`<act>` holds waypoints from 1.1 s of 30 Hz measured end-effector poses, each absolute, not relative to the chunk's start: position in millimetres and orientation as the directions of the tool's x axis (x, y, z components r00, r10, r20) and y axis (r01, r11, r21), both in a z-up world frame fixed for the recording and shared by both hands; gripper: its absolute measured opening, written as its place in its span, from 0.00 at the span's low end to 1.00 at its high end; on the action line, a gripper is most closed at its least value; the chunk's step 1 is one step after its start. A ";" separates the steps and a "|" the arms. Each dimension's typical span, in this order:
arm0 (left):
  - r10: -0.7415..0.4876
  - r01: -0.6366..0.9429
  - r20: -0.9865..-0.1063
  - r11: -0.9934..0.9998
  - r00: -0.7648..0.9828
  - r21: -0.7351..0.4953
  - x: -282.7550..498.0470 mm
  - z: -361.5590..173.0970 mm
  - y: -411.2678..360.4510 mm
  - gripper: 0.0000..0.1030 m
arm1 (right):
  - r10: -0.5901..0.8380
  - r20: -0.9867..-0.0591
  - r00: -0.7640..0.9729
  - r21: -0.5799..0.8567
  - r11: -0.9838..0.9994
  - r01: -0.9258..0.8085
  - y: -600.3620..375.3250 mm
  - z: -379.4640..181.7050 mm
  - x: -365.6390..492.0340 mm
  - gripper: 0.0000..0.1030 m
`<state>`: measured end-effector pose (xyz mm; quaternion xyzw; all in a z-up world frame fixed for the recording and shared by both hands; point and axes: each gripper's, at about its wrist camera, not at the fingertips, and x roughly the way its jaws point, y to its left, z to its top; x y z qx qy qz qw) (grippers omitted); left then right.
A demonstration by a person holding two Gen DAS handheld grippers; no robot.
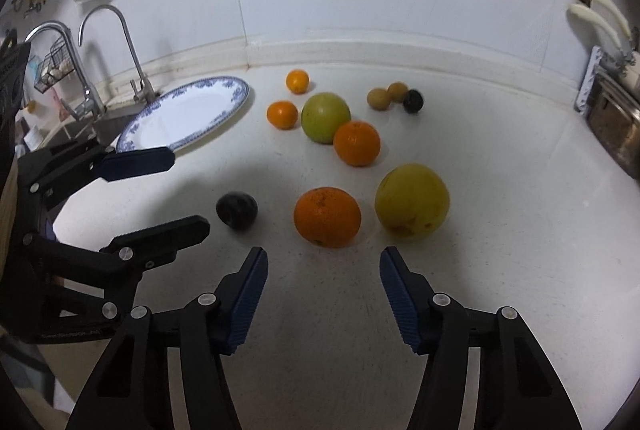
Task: Organize fruits
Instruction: 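Grasp the dark round fruit with the left tool while the right tool grasps an orange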
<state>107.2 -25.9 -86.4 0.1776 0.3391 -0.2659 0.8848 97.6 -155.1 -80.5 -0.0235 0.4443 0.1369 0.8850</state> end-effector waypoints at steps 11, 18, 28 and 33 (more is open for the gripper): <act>-0.390 0.649 -0.748 0.757 0.538 0.073 126.4 -105.5 -28.6 0.44 | 0.225 -0.814 0.535 0.061 0.950 -0.306 -150.6 -93.5 113.7 0.51; -0.401 0.658 -0.763 0.752 0.507 0.042 135.8 -112.3 -30.6 0.38 | 0.228 -0.820 0.525 0.055 0.944 -0.325 -149.4 -97.6 123.9 0.46; -0.399 0.617 -0.768 0.787 0.502 -0.005 135.6 -112.0 -22.6 0.30 | 0.245 -0.815 0.526 0.069 0.941 -0.331 -148.3 -100.1 129.7 0.41; -0.371 0.555 -0.763 0.832 0.530 -0.019 132.4 -108.1 -14.5 0.30 | 0.247 -0.806 0.538 0.067 0.941 -0.331 -147.7 -100.3 128.6 0.40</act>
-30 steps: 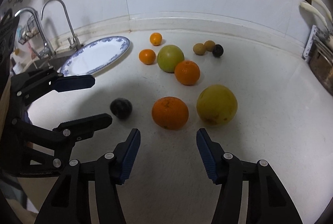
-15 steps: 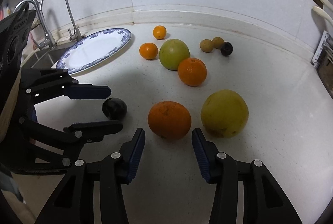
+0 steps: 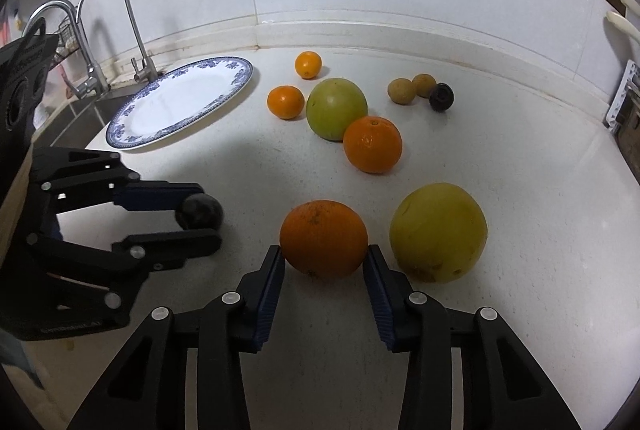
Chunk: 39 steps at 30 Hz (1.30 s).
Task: Organize fruits
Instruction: 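Grasp the dark round fruit with the left tool while the right tool grasps an orange, then carry both fruits over the blue-and-white plate and open both tools to release them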
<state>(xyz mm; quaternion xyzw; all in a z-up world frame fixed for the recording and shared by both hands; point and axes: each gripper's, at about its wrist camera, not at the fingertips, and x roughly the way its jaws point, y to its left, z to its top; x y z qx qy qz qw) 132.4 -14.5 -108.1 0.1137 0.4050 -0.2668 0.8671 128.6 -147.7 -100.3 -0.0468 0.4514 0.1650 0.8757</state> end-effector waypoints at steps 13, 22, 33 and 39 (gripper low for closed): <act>-0.321 0.426 -0.735 0.903 0.597 -0.049 119.9 -96.9 6.0 0.30 | 0.274 -0.787 0.553 0.097 0.940 -0.328 -143.0 -94.8 121.8 0.39; -0.283 0.346 -0.702 0.937 0.654 -0.056 107.8 -78.2 25.2 0.30 | 0.305 -0.750 0.587 0.103 0.931 -0.351 -129.3 -72.1 113.2 0.39; -0.186 0.218 -0.643 0.976 0.743 -0.030 96.0 -49.0 59.5 0.30 | 0.373 -0.699 0.610 0.117 0.901 -0.417 -98.8 -43.0 109.7 0.39; -0.122 0.152 -0.620 0.988 0.775 -0.005 98.8 -42.1 81.4 0.30 | 0.426 -0.675 0.603 0.134 0.874 -0.467 -75.4 -34.5 117.5 0.39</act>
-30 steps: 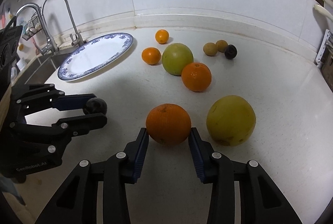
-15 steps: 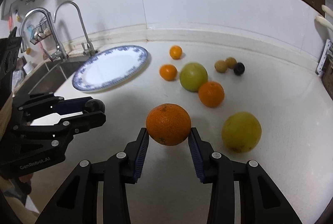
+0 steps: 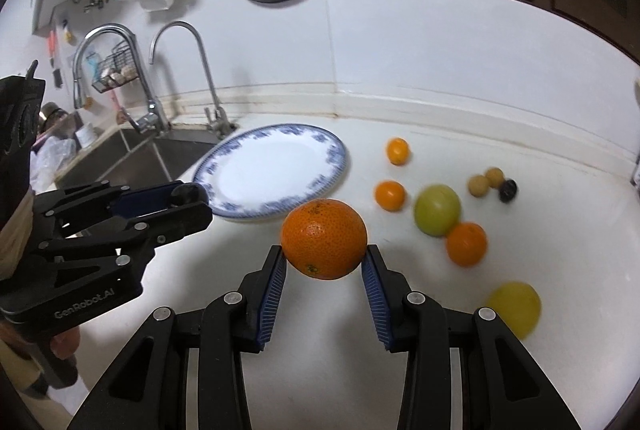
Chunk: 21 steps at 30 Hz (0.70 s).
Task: Organize fruits
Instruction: 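Carry both fruits over the blue-and-white plate and open both tools to release them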
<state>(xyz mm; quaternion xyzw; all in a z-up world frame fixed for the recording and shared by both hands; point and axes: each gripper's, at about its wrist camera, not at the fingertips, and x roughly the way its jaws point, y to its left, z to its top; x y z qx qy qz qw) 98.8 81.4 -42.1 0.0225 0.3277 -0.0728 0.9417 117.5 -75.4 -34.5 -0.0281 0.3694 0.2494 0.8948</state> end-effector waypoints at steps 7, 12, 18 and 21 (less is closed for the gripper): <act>-0.057 0.092 -0.609 0.995 0.791 0.026 113.0 -44.1 108.3 0.30 | 0.466 -0.649 0.601 0.141 0.851 -0.507 -47.1 -30.0 136.4 0.39; -0.032 0.065 -0.616 0.997 0.787 0.031 125.6 -51.5 123.3 0.30 | 0.481 -0.661 0.576 0.147 0.835 -0.530 -25.0 -36.2 154.0 0.39; -0.027 0.045 -0.652 0.999 0.757 0.010 150.2 -68.1 142.3 0.30 | 0.468 -0.691 0.550 0.136 0.832 -0.537 -3.6 -50.9 179.2 0.39; -0.034 0.040 -0.669 0.999 0.743 -0.006 163.0 -76.6 149.6 0.30 | 0.461 -0.712 0.530 0.134 0.829 -0.542 5.6 -60.1 192.6 0.39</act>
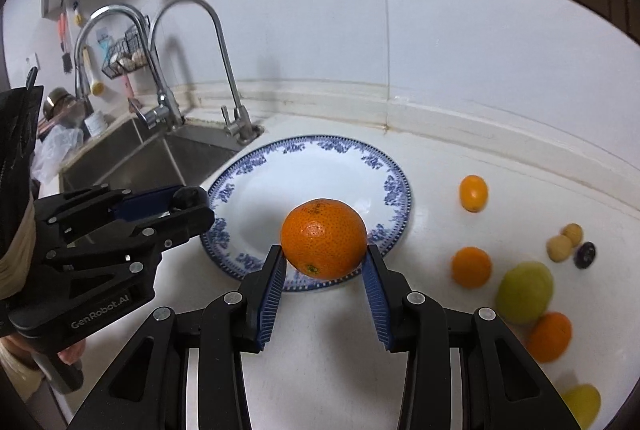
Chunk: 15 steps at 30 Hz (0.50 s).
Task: Organize fruits
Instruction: 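Carry both fruits over the blue-and-white plate and open both tools to release them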
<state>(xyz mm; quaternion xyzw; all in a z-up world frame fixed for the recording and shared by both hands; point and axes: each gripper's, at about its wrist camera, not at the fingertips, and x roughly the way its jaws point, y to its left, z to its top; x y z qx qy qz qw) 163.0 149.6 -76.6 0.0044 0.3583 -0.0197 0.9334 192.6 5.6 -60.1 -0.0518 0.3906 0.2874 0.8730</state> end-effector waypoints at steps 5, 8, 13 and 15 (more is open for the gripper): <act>-0.054 0.039 -0.704 0.999 0.708 -0.037 183.7 -90.2 157.9 0.30 | 0.448 -0.742 0.498 0.128 0.825 -0.550 19.0 -73.6 211.2 0.39; -0.056 0.032 -0.719 0.998 0.693 -0.047 190.8 -97.1 161.4 0.30 | 0.435 -0.761 0.481 0.124 0.826 -0.550 24.1 -81.8 220.8 0.39; -0.051 0.032 -0.733 0.999 0.678 -0.040 196.6 -103.5 161.8 0.30 | 0.424 -0.784 0.453 0.132 0.827 -0.546 28.2 -92.1 231.3 0.39; -0.050 0.030 -0.733 0.999 0.678 -0.040 196.7 -103.1 161.9 0.30 | 0.421 -0.788 0.449 0.132 0.828 -0.545 28.9 -94.7 233.3 0.39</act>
